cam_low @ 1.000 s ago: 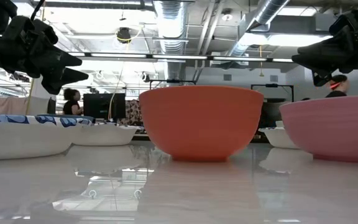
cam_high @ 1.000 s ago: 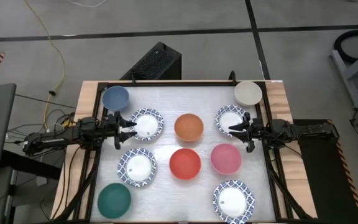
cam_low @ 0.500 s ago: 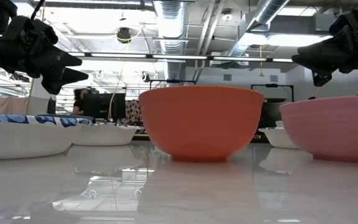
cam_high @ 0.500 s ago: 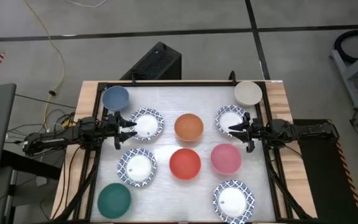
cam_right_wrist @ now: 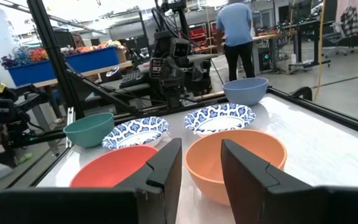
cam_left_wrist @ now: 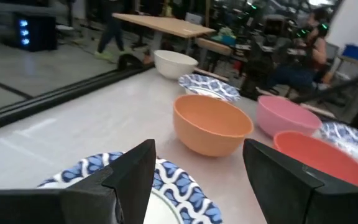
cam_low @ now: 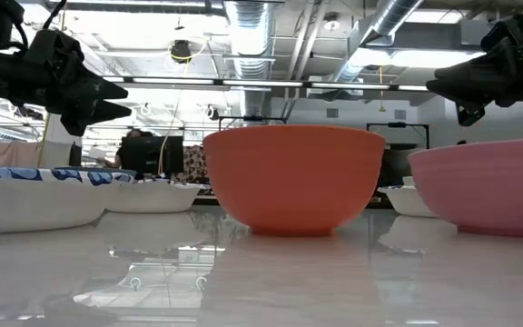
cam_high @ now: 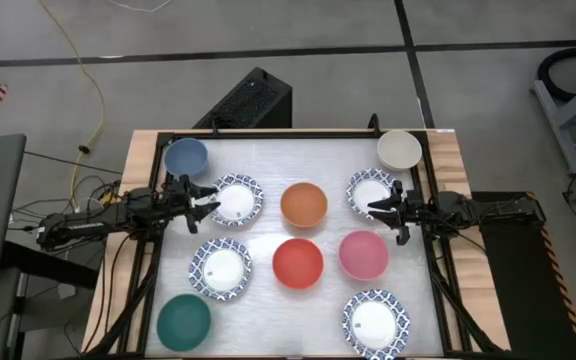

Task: Nest bowls inside each other
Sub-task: Stack the top right white patterned bowl on top of the other middle white patterned bowl

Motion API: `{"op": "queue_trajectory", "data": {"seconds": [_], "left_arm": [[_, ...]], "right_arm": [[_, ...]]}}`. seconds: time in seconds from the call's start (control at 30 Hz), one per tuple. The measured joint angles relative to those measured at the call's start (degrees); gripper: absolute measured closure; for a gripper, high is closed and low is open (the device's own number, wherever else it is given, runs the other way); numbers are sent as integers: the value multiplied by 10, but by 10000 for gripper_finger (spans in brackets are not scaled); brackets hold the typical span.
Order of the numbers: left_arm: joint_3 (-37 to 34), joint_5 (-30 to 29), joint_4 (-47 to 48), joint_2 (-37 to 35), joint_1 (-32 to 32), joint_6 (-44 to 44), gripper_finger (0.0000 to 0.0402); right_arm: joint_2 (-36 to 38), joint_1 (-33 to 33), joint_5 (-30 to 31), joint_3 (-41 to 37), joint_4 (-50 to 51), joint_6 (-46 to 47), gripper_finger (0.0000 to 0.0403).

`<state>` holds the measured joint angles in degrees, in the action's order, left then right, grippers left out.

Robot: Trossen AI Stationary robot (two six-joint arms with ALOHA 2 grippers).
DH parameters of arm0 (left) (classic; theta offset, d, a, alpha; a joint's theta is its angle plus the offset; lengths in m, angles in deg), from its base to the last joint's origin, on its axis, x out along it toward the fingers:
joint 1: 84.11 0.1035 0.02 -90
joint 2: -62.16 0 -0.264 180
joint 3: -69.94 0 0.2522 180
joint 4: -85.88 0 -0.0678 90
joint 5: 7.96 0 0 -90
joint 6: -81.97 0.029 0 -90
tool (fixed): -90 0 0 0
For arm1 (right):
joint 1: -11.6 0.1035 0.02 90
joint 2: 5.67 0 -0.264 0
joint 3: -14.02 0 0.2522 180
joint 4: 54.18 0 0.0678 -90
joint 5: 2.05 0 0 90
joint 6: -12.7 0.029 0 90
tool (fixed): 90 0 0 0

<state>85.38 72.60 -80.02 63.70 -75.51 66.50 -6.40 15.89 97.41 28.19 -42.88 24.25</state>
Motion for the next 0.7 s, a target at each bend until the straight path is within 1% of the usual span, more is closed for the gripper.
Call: {"op": "queue_trajectory", "data": {"seconds": [0.13,0.23,0.33,0.57,0.63,0.7], "left_arm": [[0,-1,-3,0,0,-36,169],[0,-1,-4,0,0,-52,169],[0,-1,-5,0,0,-53,169],[0,-5,-17,0,0,-57,169],[0,-3,-32,0,0,-79,169],[0,12,-65,0,0,-91,169]], "right_arm": [[0,0,1,0,-18,0,269],[0,0,1,0,-61,15,269],[0,0,1,0,-90,36,269],[0,0,1,0,-136,35,269],[0,0,1,0,-137,32,269],[0,0,1,0,-139,24,269]]}}
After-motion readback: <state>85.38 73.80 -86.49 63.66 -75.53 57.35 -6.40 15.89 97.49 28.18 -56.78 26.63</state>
